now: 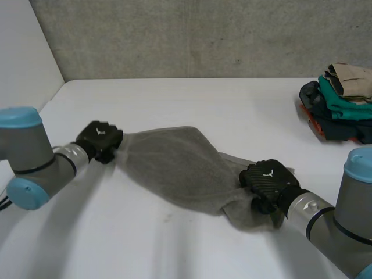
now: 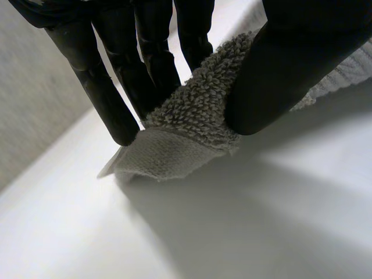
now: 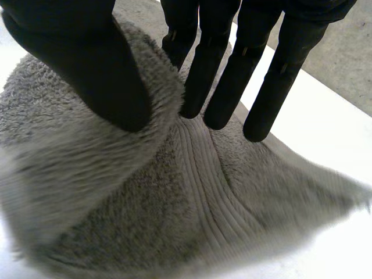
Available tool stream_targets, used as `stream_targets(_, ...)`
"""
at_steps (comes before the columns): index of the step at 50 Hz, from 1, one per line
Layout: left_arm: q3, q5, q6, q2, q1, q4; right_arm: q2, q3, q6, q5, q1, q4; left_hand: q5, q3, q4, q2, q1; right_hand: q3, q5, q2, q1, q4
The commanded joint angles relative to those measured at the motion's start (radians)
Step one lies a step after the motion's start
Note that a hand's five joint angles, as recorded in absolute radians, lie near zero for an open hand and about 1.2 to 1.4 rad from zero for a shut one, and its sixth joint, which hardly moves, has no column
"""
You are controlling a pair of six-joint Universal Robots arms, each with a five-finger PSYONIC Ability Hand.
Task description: Fold the laundry.
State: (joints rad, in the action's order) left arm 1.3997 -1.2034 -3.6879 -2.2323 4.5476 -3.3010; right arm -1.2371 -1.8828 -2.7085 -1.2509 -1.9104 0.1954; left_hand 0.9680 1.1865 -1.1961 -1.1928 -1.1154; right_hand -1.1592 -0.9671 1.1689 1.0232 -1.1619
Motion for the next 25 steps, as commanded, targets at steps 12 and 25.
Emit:
stream_targets(12,0.174,-0.002,0.377,0.608,-0.073,0.119,-0.357,0.201,0.006,-0.013,0.037,-0.220,0.254,0.210,-0.200,-0.203,-0.281,-0.237,-0.255,0.227,0.373,-0.234)
stream_targets(25,0.041,-0.013,0.480,0.408,-0.059,0.129,-0.150,0.462,-0.007,-0.010,0.007,-0.252,0.254,0.210,-0.200,-0.203,-0.281,-0.237,-0.255,0.227,0.373,-0.234)
